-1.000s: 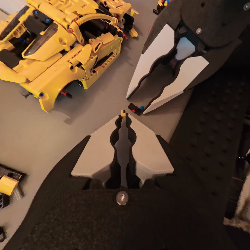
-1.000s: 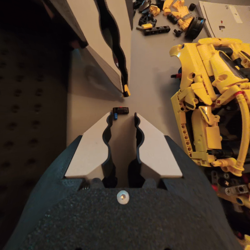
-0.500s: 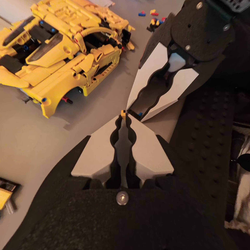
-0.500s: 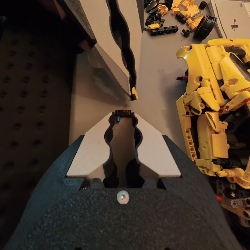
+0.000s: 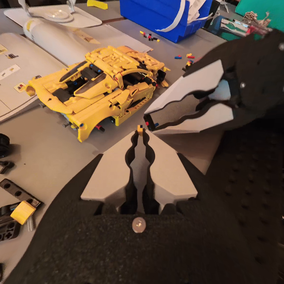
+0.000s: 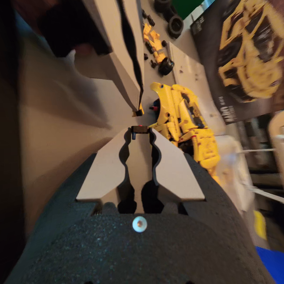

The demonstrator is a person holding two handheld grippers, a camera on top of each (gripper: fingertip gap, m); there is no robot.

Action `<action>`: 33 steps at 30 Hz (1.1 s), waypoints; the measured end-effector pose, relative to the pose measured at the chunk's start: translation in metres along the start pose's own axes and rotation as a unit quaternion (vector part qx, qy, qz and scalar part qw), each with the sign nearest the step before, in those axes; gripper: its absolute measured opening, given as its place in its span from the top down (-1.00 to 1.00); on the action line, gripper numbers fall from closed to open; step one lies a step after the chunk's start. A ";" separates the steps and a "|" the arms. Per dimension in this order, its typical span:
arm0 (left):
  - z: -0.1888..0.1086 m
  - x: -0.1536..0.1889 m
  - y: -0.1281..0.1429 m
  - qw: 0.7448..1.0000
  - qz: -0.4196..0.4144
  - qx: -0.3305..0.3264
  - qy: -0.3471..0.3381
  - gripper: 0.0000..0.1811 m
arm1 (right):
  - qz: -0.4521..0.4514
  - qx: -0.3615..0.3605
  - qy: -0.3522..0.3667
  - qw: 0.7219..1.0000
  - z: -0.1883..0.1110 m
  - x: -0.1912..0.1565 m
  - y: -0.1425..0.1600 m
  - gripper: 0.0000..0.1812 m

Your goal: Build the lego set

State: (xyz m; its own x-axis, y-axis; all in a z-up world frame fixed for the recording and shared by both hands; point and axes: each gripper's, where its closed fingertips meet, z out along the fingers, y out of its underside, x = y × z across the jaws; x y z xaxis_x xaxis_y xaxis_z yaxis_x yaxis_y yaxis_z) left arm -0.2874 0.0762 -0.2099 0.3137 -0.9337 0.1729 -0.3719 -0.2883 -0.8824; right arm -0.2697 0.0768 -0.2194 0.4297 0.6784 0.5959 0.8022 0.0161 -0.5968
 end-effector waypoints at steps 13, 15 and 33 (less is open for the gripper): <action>0.001 -0.001 -0.003 0.999 -0.032 0.007 0.002 0.94 | -0.119 -0.039 0.091 0.988 0.005 0.002 -0.010 0.76; 0.002 -0.004 -0.002 0.999 -0.033 0.003 -0.009 0.94 | -0.124 -0.037 0.098 0.987 0.004 0.003 -0.012 0.76; 0.004 0.004 -0.004 1.000 -0.003 0.005 -0.012 0.93 | -0.150 -0.062 0.116 0.980 0.007 0.004 -0.010 0.76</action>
State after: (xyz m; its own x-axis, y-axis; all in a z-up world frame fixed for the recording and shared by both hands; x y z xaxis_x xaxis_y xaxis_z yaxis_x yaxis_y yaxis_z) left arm -0.2810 0.0748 -0.2076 0.3359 -0.9268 0.1681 -0.3609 -0.2915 -0.8859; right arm -0.2788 0.0844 -0.2153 0.2371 0.4716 0.8493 0.9449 0.0910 -0.3144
